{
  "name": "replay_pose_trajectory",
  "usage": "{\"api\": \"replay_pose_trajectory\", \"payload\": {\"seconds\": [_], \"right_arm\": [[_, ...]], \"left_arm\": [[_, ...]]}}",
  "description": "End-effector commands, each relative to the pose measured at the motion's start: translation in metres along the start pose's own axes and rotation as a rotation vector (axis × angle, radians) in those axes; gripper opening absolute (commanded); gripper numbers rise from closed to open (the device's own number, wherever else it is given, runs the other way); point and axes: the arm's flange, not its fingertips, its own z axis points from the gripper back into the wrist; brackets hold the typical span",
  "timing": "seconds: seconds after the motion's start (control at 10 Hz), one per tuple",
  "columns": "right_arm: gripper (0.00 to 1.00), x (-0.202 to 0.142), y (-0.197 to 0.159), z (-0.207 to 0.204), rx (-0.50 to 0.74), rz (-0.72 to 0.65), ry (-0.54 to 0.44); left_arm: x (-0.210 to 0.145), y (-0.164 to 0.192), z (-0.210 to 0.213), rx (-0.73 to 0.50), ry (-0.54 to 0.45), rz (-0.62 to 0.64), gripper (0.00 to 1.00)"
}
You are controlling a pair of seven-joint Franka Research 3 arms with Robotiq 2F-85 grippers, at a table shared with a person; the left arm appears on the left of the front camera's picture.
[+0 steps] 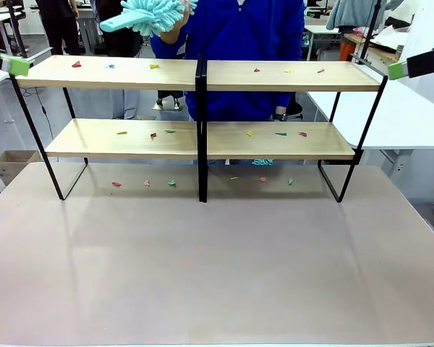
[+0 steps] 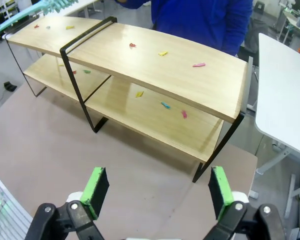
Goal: Clean the shelves.
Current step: Pick up the Duster when the human hands it over.
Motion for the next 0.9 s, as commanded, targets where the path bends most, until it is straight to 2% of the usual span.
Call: {"api": "replay_pose_trajectory", "payload": {"seconds": [0.0, 0.1, 0.2, 0.3, 0.4, 0.5, 0.6, 0.7, 0.8], "right_arm": [[1.00, 0.000, 0.000, 0.000, 0.008, -0.003, -0.001], [1.00, 0.000, 0.000, 0.000, 0.008, -0.003, -0.001], [1.00, 0.000, 0.000, 0.000, 0.008, -0.003, -0.001], [1.00, 0.000, 0.000, 0.000, 0.008, -0.003, -0.001], [1.00, 0.000, 0.000, 0.000, 0.008, -0.003, -0.001], [1.00, 0.000, 0.000, 0.000, 0.008, -0.003, -0.001], [1.00, 0.000, 0.000, 0.000, 0.008, -0.003, -0.001], [1.00, 0.000, 0.000, 0.000, 0.008, -0.003, -0.001], [1.00, 0.000, 0.000, 0.000, 0.008, -0.003, -0.001]], "left_arm": [[0.072, 0.050, 0.001, -0.301, 0.073, 0.283, 1.00], [0.110, 0.064, -0.012, -0.376, 0.075, 0.472, 1.00], [0.134, 0.075, -0.033, -0.419, 0.106, 0.556, 1.00], [0.144, 0.082, -0.057, -0.530, 0.168, 0.585, 1.00], [0.143, 0.085, -0.068, -0.561, 0.209, 0.579, 1.00], [0.125, 0.056, -0.037, -0.477, 0.035, 0.438, 1.00], [0.138, 0.063, -0.062, -0.551, 0.096, 0.522, 1.00], [0.136, 0.066, -0.075, -0.591, 0.190, 0.523, 1.00], [0.136, 0.074, -0.092, -0.628, 0.224, 0.570, 1.00]]}}
